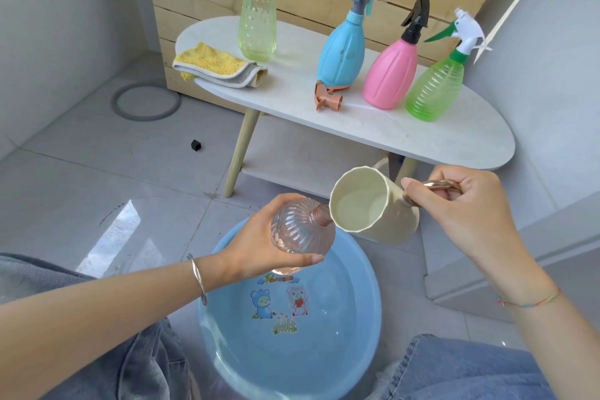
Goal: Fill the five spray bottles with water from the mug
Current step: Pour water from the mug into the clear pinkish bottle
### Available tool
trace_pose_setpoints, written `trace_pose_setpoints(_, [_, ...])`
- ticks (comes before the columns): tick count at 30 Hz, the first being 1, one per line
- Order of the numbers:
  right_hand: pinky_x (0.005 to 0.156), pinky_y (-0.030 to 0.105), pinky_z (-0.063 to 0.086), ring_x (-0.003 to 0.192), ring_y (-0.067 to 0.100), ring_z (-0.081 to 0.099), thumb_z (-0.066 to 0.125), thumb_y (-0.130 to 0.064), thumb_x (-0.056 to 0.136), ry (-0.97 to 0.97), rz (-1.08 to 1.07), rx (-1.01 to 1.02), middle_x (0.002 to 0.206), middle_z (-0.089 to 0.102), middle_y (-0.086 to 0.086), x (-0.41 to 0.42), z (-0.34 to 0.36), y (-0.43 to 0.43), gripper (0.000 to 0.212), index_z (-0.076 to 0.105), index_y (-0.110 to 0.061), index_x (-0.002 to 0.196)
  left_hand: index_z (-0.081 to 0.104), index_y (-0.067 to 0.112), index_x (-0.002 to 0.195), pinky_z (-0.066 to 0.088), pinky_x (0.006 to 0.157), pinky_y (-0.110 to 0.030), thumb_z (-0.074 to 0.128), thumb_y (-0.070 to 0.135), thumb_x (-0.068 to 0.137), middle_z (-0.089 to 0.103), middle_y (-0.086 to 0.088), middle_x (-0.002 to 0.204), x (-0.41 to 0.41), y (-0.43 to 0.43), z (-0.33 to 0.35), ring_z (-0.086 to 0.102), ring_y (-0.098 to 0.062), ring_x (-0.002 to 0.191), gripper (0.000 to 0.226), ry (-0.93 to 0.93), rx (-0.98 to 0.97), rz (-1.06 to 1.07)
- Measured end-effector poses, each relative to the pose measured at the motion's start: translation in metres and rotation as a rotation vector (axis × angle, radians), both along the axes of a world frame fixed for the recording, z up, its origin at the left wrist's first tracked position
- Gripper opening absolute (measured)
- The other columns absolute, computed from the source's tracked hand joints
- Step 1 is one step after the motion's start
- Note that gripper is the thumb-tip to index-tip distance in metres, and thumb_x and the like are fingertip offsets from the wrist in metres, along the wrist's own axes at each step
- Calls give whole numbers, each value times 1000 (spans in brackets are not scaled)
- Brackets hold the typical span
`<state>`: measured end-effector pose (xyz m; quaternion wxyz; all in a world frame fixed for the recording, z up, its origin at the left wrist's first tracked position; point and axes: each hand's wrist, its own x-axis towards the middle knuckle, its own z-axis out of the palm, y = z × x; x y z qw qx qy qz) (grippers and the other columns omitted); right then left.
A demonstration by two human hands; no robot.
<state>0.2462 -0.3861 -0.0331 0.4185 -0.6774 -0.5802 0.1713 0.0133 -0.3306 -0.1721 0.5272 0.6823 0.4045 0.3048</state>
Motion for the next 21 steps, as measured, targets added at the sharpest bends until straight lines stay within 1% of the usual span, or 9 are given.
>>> trace_pose_setpoints(2, [44, 16, 21, 47, 10, 27, 75, -16, 79, -29, 5, 12, 51, 33, 6, -1, 0, 0, 40, 53, 13, 62, 49, 36, 127, 46, 95, -17, 87, 56, 50, 62, 23, 117, 0, 0, 0, 58, 1, 114, 88, 6, -1, 4])
trace_pose_setpoints(4, [43, 15, 21, 46, 10, 26, 75, -15, 79, -50, 2, 22, 48, 30, -1, -1, 0, 0, 40, 52, 13, 61, 48, 37, 127, 46, 95, -17, 87, 56, 50, 62, 23, 118, 1, 0, 0, 58, 1, 114, 89, 8, -5, 5])
trace_pose_setpoints(7, [44, 15, 21, 46, 10, 27, 75, -16, 78, -83, 7, 33, 46, 29, -5, -2, 0, 0, 41, 50, 12, 60, 48, 37, 127, 47, 95, -17, 87, 56, 50, 62, 24, 117, 1, 0, -1, 58, 1, 113, 88, 9, -7, 5])
trace_pose_setpoints(15, [45, 15, 22, 47, 10, 28, 76, -15, 77, -138, 25, 71, 46, 32, -5, -7, -2, -1, 45, 42, 3, 53, 49, 36, 126, 50, 97, -25, 88, 55, 50, 64, 21, 115, 0, -2, -6, 61, -1, 111, 88, 18, -17, 1])
trace_pose_setpoints(21, [44, 14, 22, 46, 10, 29, 76, -13, 77, -156, 42, 88, 47, 32, -4, -9, -2, -2, 45, 41, 3, 53, 50, 35, 126, 50, 99, -29, 88, 54, 50, 64, 19, 116, 0, -3, -9, 61, -2, 111, 88, 18, -20, 0])
